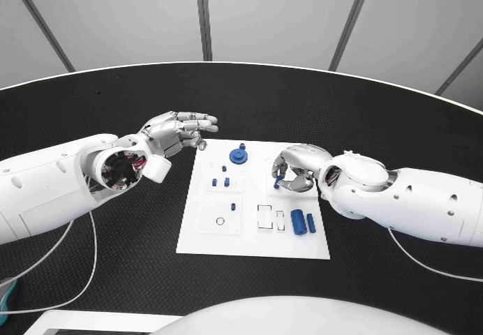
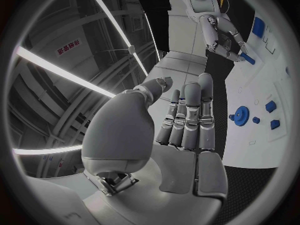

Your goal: Assemble the parts on the task board

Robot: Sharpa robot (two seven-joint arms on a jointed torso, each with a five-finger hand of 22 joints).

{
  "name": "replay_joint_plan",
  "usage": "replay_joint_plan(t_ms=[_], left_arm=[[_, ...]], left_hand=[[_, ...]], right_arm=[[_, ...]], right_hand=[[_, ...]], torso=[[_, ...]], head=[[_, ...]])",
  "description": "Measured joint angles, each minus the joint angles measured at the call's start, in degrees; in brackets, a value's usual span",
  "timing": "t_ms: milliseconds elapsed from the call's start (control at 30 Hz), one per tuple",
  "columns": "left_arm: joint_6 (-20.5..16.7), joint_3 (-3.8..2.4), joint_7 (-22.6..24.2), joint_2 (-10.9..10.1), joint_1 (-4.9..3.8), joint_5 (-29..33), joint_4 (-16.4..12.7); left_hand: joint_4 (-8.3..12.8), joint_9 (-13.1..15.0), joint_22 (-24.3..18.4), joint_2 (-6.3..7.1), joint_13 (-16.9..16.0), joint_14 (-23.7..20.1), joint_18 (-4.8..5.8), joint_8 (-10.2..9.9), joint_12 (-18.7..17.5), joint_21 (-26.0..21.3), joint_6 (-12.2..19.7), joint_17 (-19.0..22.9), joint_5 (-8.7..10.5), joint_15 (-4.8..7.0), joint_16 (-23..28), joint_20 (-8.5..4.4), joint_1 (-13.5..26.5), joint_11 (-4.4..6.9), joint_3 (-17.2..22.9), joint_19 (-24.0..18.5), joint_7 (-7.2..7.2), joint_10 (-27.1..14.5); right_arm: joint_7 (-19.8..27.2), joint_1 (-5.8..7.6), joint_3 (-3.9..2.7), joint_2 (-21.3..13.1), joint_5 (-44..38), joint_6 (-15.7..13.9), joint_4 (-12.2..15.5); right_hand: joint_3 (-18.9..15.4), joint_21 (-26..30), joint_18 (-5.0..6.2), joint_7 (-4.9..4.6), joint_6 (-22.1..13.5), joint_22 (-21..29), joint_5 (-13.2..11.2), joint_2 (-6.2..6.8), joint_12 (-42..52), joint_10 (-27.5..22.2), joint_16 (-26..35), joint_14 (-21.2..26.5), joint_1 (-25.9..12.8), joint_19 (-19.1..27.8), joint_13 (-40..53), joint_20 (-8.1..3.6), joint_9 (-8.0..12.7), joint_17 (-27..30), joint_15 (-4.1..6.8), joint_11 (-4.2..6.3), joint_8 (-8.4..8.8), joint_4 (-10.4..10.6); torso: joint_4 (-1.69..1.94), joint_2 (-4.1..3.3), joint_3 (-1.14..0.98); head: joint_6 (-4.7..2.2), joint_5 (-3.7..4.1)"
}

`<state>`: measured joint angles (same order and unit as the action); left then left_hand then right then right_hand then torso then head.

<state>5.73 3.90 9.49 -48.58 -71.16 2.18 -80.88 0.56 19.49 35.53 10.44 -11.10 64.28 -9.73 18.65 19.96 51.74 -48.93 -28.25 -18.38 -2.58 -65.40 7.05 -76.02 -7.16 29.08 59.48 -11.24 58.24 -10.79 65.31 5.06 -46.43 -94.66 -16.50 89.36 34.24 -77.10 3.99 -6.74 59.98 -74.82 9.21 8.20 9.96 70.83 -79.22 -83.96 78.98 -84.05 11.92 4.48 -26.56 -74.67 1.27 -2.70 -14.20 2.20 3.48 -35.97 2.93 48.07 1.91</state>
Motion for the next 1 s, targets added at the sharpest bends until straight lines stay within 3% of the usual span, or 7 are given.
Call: replay_joint_plan(t_ms=[333,567,767,1000], left_arm=[[0.0,0.0,0.0,0.2,0.0,0.0,0.5],[0.2,0.0,0.0,0.7,0.01,0.0,0.7],[0.3,0.0,0.1,0.9,0.01,0.0,0.7],[0.3,0.0,0.1,1.2,0.01,0.0,0.8]], left_hand=[[0.0,0.0,0.0,0.0,0.0,0.0,0.0,0.0,0.0,0.0,0.0,0.0,0.0,0.0,0.0,0.0,0.0,0.0,0.0,0.0,0.0,0.0],[0.0,0.0,0.0,0.0,0.0,0.0,0.0,0.0,0.0,0.0,0.0,0.0,0.0,0.0,0.0,0.0,0.0,0.0,0.0,0.0,0.0,0.0],[0.0,0.0,0.0,0.0,0.0,0.0,0.0,0.0,0.0,0.0,0.0,0.0,0.0,0.0,0.0,0.0,0.0,0.0,0.0,0.0,0.0,0.0],[0.0,0.0,0.0,0.0,0.0,0.0,0.0,0.0,0.0,0.0,0.0,0.0,0.0,0.0,0.0,0.0,0.0,0.0,0.0,0.0,0.0,0.0]], right_arm=[[-0.9,0.47,-0.6,-5.1,-0.2,-2.3,9.0],[0.1,0.74,-0.9,-3.5,-0.2,-3.9,13.3],[1.3,0.73,-0.93,0.8,-0.2,-4.1,12.7],[2.8,-0.32,-0.64,6.7,-0.2,-3.1,9.5]], right_hand=[[0.1,0.0,0.0,-0.03,0.4,-0.1,0.3,-0.19,-0.2,0.0,-0.3,0.0,0.2,0.0,0.1,0.0,-0.3,-0.2,0.0,0.01,-0.24,-0.3],[0.2,-0.3,0.0,-0.03,0.4,-0.1,0.4,-0.18,-0.1,0.2,-0.3,0.0,0.2,0.0,0.2,0.0,-0.3,-0.2,0.0,-0.19,-0.34,-0.3],[0.2,-0.3,0.0,-0.04,0.4,-0.1,0.7,-0.18,0.0,0.2,-0.3,0.0,0.2,0.0,0.2,0.0,-0.4,-0.2,0.0,-0.19,-0.34,-0.5],[0.4,-0.3,0.0,-0.05,0.4,-0.1,1.0,-0.18,0.0,0.2,-0.3,0.0,0.2,0.0,0.2,0.0,-0.4,-0.2,-0.01,-0.19,-0.34,-0.7]], torso=[[-0.12,0.12,-0.01],[-0.01,0.11,-0.01],[0.18,0.02,0.09],[0.25,0.0,0.21]], head=[[-0.05,-0.08],[-0.42,-0.21],[-0.56,-0.48],[-0.63,-1.21]])
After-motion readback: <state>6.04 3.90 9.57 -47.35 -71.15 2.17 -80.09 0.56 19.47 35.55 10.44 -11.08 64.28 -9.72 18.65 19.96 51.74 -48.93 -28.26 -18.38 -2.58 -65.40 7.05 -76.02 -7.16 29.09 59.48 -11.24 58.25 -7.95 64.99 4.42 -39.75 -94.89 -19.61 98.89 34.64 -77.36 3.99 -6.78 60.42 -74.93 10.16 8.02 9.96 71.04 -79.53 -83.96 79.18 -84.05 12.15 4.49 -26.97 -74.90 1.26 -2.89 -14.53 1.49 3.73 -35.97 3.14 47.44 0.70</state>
